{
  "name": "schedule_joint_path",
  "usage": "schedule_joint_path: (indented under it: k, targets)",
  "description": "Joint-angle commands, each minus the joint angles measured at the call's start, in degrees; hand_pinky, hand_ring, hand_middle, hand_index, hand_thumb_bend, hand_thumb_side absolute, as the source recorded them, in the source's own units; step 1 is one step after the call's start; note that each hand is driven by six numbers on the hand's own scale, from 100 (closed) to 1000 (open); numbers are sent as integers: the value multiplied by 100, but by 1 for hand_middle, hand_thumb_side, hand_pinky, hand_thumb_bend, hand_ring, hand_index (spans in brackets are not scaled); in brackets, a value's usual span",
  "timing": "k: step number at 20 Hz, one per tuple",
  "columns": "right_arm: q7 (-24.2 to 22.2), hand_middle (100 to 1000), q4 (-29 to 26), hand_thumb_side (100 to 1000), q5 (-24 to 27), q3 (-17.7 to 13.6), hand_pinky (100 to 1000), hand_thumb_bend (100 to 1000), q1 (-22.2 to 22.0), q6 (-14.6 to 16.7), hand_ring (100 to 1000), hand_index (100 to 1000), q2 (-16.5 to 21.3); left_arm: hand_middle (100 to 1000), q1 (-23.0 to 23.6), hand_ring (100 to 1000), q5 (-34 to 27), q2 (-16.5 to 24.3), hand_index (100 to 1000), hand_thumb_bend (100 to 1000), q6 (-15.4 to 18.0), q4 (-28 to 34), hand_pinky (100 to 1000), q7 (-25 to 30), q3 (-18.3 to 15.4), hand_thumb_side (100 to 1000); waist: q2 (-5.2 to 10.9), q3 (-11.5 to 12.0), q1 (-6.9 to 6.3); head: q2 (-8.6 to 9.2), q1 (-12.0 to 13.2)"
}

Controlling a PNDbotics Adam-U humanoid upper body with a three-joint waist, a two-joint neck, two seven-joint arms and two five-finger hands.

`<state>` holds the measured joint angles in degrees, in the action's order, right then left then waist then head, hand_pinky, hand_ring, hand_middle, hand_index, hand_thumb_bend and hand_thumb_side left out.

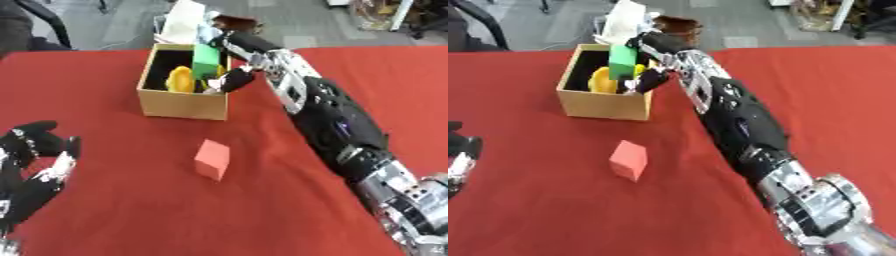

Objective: Pick up objects on the table and place them in the box.

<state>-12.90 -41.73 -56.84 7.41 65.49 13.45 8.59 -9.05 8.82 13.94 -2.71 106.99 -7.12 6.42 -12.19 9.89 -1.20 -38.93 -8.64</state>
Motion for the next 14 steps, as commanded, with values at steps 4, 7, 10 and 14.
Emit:
schedule_joint_path:
  k: [4, 7, 10, 14]
  targets:
    - [110, 769, 62, 523, -297, -100, 752, 221, 135, 52, 736, 905, 10, 511, -48, 533, -16, 6, 720, 410, 39, 33, 621, 31, -21, 379, 42, -3, 101, 51, -18]
    - [86, 793, 57, 536, -274, -116, 761, 246, 139, 67, 755, 909, 51, 511, -41, 533, -6, 6, 721, 410, 44, 21, 621, 44, -29, 381, 47, -26, 105, 53, -6]
    - [62, 826, 52, 550, -234, -127, 772, 272, 147, 87, 776, 914, 88, 511, -33, 533, 0, 8, 721, 410, 46, 15, 622, 51, -37, 382, 52, -51, 103, 54, 1]
    - [41, 826, 48, 550, -197, -127, 772, 272, 153, 103, 776, 914, 104, 511, -29, 533, 7, 7, 721, 410, 47, 10, 622, 57, -40, 382, 54, -60, 102, 54, 4]
